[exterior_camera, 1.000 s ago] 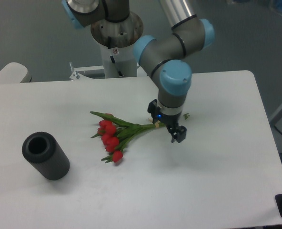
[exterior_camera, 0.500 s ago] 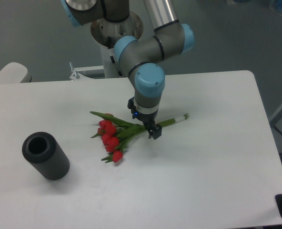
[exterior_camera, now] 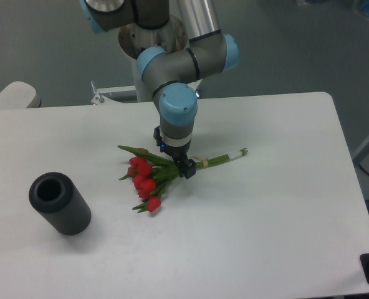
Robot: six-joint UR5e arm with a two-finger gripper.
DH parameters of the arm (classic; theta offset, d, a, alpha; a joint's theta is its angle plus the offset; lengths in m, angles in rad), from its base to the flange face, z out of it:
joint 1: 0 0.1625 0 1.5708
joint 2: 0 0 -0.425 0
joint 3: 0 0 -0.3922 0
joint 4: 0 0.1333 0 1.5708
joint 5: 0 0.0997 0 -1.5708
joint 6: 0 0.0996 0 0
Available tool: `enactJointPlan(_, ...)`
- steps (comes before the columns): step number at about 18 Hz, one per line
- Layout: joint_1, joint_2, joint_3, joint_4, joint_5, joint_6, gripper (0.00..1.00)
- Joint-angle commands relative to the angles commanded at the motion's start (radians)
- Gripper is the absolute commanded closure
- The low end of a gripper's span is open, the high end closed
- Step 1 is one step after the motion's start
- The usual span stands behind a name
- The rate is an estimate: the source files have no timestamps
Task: Pick up the flowers from the table
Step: 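Lower the gripper and close it around the stems below the blooms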
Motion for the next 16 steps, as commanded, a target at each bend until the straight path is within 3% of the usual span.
enactJointPlan(8,-0.028,-0.028,0.014,0.006,-0.002,-0.006,0.00)
enactJointPlan(12,-0.029,-0.040,0.029,0.008,-0.002,0.005,0.42)
enactJointPlan(14,-0.028,-0.040,0.044,0.006,-0.002,0.012,0.55)
enactJointPlan(16,-0.028,-0.041,0.052,0.006,-0.002,0.014,0.60)
